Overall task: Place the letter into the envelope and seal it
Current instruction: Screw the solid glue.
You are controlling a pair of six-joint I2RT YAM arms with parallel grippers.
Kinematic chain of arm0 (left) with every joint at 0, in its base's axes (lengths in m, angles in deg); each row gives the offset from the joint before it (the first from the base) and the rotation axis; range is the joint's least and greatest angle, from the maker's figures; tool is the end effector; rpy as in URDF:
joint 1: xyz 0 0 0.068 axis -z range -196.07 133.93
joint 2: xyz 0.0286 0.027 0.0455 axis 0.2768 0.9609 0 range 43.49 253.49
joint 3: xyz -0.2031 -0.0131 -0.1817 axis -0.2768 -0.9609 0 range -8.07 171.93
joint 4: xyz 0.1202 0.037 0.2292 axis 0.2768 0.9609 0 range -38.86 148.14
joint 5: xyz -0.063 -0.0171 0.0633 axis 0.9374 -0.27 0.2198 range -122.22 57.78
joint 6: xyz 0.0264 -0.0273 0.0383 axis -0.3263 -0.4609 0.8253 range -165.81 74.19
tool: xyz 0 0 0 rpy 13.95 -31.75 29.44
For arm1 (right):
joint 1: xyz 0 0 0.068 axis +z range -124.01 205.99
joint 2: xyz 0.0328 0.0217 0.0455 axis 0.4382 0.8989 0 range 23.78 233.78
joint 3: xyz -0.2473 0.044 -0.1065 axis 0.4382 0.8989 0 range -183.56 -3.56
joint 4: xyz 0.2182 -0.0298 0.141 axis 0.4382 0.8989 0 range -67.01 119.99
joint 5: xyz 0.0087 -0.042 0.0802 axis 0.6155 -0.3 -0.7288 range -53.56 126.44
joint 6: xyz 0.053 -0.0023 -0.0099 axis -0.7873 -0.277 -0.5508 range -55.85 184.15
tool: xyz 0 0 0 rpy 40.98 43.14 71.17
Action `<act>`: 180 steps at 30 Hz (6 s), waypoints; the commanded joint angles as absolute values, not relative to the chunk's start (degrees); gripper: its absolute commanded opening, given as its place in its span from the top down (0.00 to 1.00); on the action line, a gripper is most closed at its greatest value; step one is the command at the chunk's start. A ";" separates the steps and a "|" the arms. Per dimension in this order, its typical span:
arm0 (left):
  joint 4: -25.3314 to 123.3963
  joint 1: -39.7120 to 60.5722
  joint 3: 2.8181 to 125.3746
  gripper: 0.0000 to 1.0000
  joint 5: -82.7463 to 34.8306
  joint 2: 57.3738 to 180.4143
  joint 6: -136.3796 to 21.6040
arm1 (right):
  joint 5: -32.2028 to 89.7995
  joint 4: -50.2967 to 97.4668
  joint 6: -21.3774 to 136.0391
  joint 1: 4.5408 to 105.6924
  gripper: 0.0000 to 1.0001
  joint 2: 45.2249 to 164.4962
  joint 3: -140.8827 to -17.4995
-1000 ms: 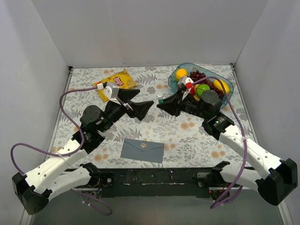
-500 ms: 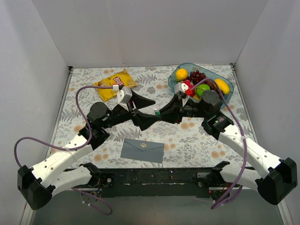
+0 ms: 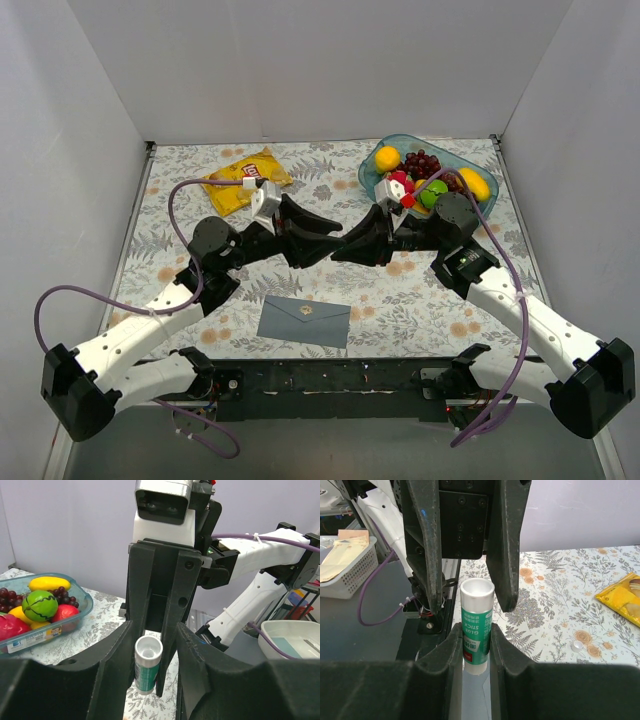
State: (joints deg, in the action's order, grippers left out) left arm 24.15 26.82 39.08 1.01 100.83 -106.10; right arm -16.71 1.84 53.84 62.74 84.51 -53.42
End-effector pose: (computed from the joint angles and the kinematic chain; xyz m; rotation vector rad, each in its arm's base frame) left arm 0.1543 -0.1699 0.3815 0.3650 1.5570 -1.8409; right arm 0.1726 0.1644 0.3735 -1.1182 1.1519 1.2901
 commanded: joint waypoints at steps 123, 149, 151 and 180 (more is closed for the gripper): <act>19.23 24.89 36.05 0.46 -7.53 100.26 -105.40 | -20.25 -2.41 52.19 62.03 0.99 89.78 -59.80; 30.75 25.06 47.72 1.00 -55.73 118.71 -101.45 | 34.01 2.43 52.47 62.20 0.99 100.05 -67.89; 30.92 25.15 50.19 0.66 -57.44 122.48 -100.65 | 35.91 0.67 51.76 62.20 0.99 101.12 -68.42; 15.72 23.31 41.06 0.57 0.12 106.07 -109.09 | -17.09 -3.29 48.85 61.23 0.99 87.77 -60.25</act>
State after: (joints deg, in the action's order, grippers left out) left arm 18.27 23.72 41.07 -4.25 106.38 -108.22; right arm -14.13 0.07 49.95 61.56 89.71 -60.29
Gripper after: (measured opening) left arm 0.469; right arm 0.264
